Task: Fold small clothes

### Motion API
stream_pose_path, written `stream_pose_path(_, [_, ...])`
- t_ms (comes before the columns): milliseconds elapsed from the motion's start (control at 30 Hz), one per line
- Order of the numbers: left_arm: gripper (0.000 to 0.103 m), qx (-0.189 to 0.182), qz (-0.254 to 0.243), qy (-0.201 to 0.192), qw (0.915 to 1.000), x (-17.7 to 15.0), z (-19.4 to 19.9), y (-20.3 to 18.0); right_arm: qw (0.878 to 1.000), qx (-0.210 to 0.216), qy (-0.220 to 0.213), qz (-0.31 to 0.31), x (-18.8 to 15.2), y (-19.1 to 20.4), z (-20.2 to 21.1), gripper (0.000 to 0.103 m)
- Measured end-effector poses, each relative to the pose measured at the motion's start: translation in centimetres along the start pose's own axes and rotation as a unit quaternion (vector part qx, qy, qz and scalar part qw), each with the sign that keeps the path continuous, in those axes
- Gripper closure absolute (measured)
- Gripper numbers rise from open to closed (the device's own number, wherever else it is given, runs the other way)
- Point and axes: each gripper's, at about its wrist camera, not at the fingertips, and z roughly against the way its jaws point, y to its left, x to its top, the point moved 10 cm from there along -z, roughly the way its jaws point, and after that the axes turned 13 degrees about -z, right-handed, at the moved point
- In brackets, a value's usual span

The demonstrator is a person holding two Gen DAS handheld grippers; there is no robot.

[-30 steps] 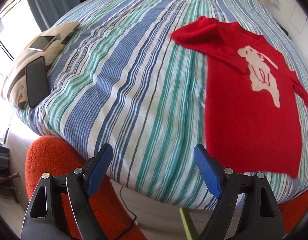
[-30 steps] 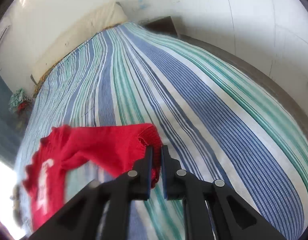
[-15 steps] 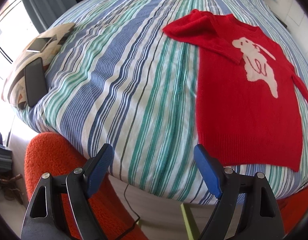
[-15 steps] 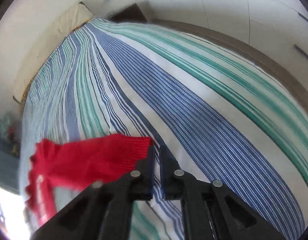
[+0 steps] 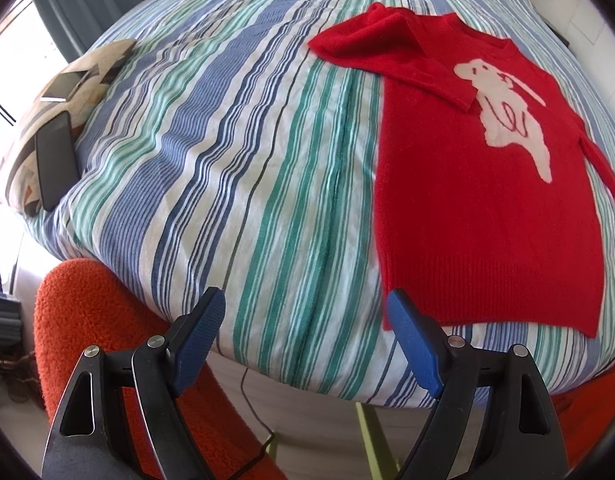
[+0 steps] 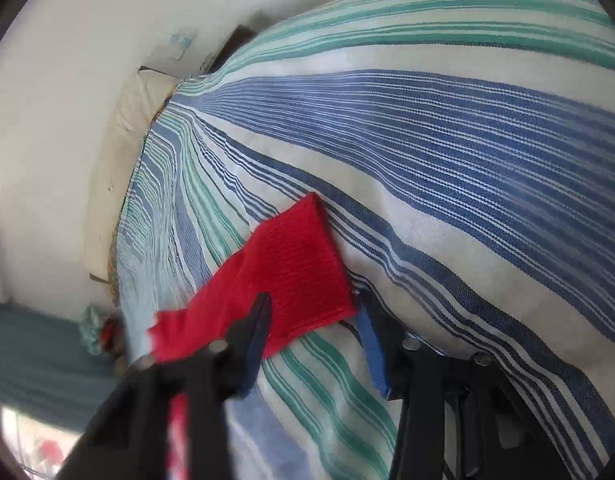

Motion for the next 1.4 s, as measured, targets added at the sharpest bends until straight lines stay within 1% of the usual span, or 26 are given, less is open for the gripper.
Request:
stream_pose_path(33, [0.018,0.005,0.002,-0.005,1.0000,0.0,0.4,0.5,1.000,-0.019,-0.008,0.009,0.3,-0.1,0.0,0.099])
stream_pose_path(67, [0.018,0.013,0.006,-0.010,0.9999,0.0,0.6,1.1,0.998,-0.046,-0.028,0.030,0.6,-0.1,0.4,0.099])
stream_pose_path(133, [0.018,0.028,0.010,-0.012,0.9995,-0.2,0.5,2.2,0.987,-0.107,-0.082,0.085,1.3,-0.2,1.9,0.099])
stream_pose_path(167, [0.018,0.033,0.009,-0.009,0.9994,-0.4,0.2,2.5,0.982,-0.129,-0.092,0.101,1.5,-0.5,2.0,0.100])
stream_pose_path(267, [0.018,0.047,-0.002,0.005,0.9989,-0.8,-0.7,2.9,0.974,-0.162,-0.092,0.131,1.5,-0.9,1.2,0.100])
stream_pose_path(367, [0.018,0.046,-0.029,-0.014,0.9984,0.5,-0.2,2.4,0.962,-0.188,-0.100,0.169,1.2,-0.5,1.0,0.099])
stream_pose_path(400, [0.018,0.048,-0.045,-0.027,0.9974,1.4,0.3,2.1,0.960,-0.190,-0.100,0.180,1.1,-0.3,1.0,0.095])
stream_pose_path(433, [0.018,0.052,-0.064,-0.044,0.9956,2.7,1.0,1.9,0.960,-0.186,-0.095,0.187,1.0,0.0,1.0,0.085])
stream_pose_path(467, [0.018,0.054,-0.083,-0.064,0.9930,4.1,1.7,1.6,0.961,-0.182,-0.089,0.189,0.8,0.1,1.3,0.067])
stream_pose_path(500, [0.017,0.054,-0.104,-0.084,0.9896,5.7,2.4,1.1,0.962,-0.177,-0.083,0.191,0.5,0.2,1.7,0.056])
stream_pose_path(533, [0.012,0.050,-0.129,-0.105,0.9848,7.5,3.1,0.3,0.960,-0.179,-0.085,0.200,0.3,0.4,2.5,0.038])
stream_pose_path(567, [0.006,0.043,-0.158,-0.125,0.9786,9.2,3.5,-0.8,0.954,-0.188,-0.097,0.214,0.0,0.7,3.5,0.035])
stream_pose_path(633, [0.005,0.033,-0.226,-0.149,0.9622,12.2,3.4,-3.7,0.939,-0.200,-0.115,0.254,-0.8,1.5,5.8,0.035])
stream_pose_path(767, [0.005,0.013,-0.344,-0.129,0.9301,16.3,-0.8,-9.7,0.927,-0.183,-0.100,0.310,-4.9,2.6,9.6,0.034])
stream_pose_path(833, [0.006,0.019,-0.367,-0.127,0.9214,18.0,-3.0,-11.5,0.923,-0.167,-0.092,0.335,-7.6,2.8,11.4,0.033])
stream_pose_path(900, [0.011,0.027,-0.385,-0.118,0.9149,19.1,-5.3,-12.9,0.916,-0.158,-0.090,0.358,-10.3,2.4,12.9,0.028])
stream_pose_path(967, [0.023,0.023,-0.399,-0.096,0.9116,19.4,-7.8,-13.9,0.912,-0.151,-0.089,0.370,-12.6,1.7,13.9,0.025])
stream_pose_path(1000, [0.028,0.017,-0.401,-0.085,0.9120,19.4,-8.9,-14.2,0.912,-0.148,-0.087,0.372,-13.4,1.4,14.1,0.025])
stream_pose_path(1033, [0.038,0.002,-0.398,-0.080,0.9140,19.4,-9.6,-14.5,0.912,-0.147,-0.090,0.372,-13.8,1.4,14.2,0.025])
stream_pose_path(1100, [0.064,-0.034,-0.373,-0.081,0.9236,19.8,-9.8,-14.7,0.910,-0.145,-0.110,0.373,-13.9,1.6,14.9,0.025])
stream_pose_path(1133, [0.091,-0.043,-0.352,-0.082,0.9314,20.3,-9.5,-14.3,0.910,-0.143,-0.118,0.372,-13.8,1.2,15.4,0.025])
stream_pose_path(1167, [0.096,-0.051,-0.323,-0.083,0.9415,21.0,-9.0,-13.6,0.911,-0.142,-0.119,0.368,-13.7,1.2,15.4,0.025])
stream_pose_path(1233, [0.096,-0.096,-0.251,-0.102,0.9578,22.6,-6.9,-11.3,0.916,-0.139,-0.114,0.358,-13.2,0.8,15.5,0.025])
stream_pose_path(1267, [0.096,-0.105,-0.213,-0.114,0.9646,23.5,-5.8,-9.3,0.918,-0.136,-0.114,0.354,-13.1,0.8,15.5,0.025])
stream_pose_path(1333, [0.096,-0.117,-0.129,-0.136,0.9752,25.4,-3.7,-4.1,0.921,-0.128,-0.117,0.349,-12.9,0.9,15.7,0.025])
stream_pose_path(1400, [0.096,-0.119,-0.030,-0.148,0.9814,26.8,-2.7,2.7,0.921,-0.123,-0.120,0.349,-12.9,1.0,15.8,0.025])
